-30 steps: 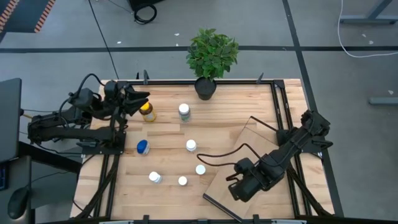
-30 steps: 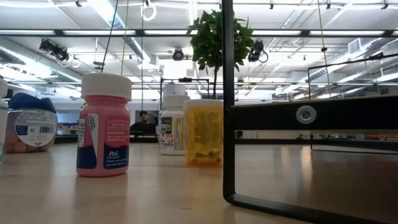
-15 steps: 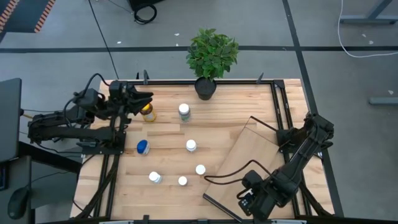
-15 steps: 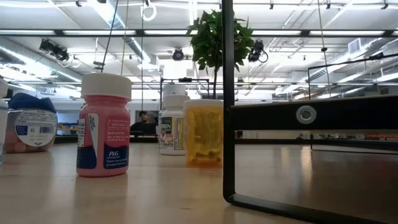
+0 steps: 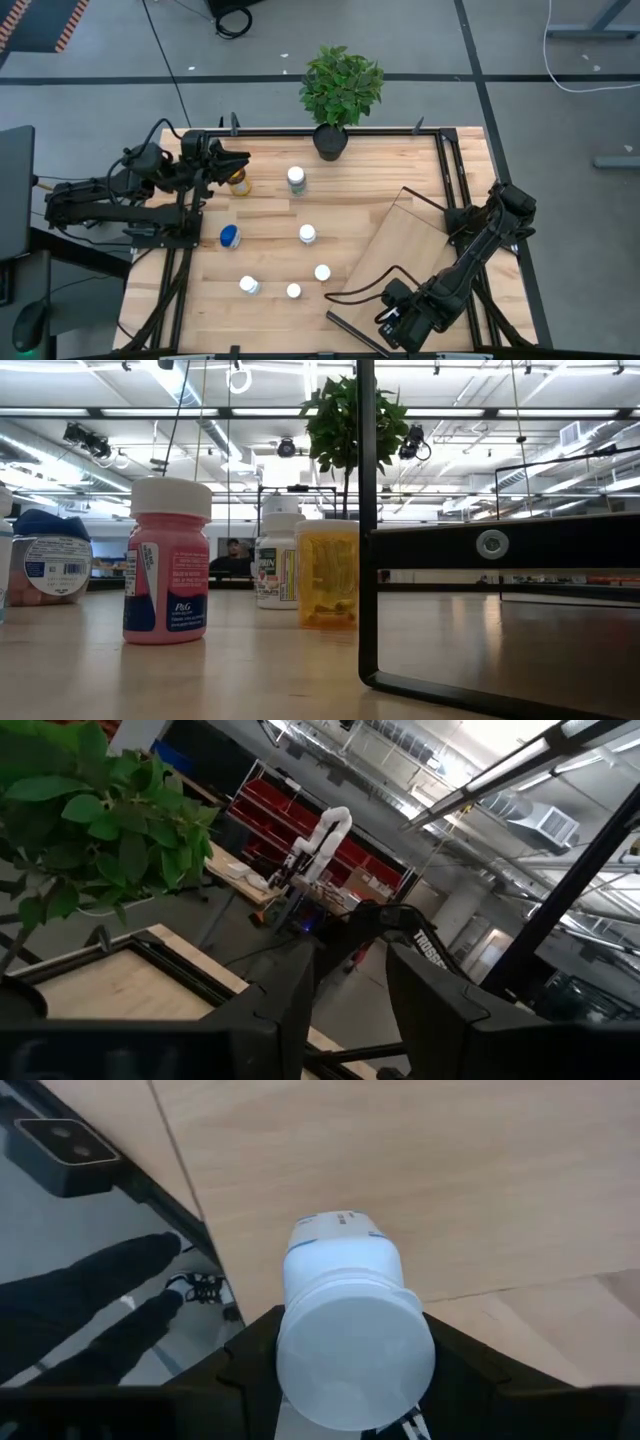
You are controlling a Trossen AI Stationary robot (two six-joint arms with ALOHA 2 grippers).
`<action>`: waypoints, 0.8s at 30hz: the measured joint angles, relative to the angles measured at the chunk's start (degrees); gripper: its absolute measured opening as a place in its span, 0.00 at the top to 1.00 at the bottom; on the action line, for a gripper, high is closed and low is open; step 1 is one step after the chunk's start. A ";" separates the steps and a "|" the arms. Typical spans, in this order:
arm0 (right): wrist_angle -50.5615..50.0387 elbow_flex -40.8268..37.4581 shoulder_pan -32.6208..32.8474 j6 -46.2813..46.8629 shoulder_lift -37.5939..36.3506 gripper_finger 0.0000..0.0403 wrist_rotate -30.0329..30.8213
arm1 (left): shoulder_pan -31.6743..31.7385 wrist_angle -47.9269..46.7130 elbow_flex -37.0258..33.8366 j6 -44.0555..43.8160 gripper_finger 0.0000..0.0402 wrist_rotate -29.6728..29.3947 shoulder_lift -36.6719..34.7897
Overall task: Pick and place medicine bottles onto shelf by color
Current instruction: Put the top right white medicine bottle on the shelf
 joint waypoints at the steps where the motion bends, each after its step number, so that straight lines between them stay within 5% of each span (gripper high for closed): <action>1: 0.33 0.00 -0.23 -0.29 0.00 0.53 0.58 | -0.16 0.00 0.02 0.00 0.67 0.00 0.00; 24: 3.94 0.00 -0.49 -3.95 0.00 0.50 3.12 | -2.81 -0.39 0.02 -0.06 0.72 0.00 0.00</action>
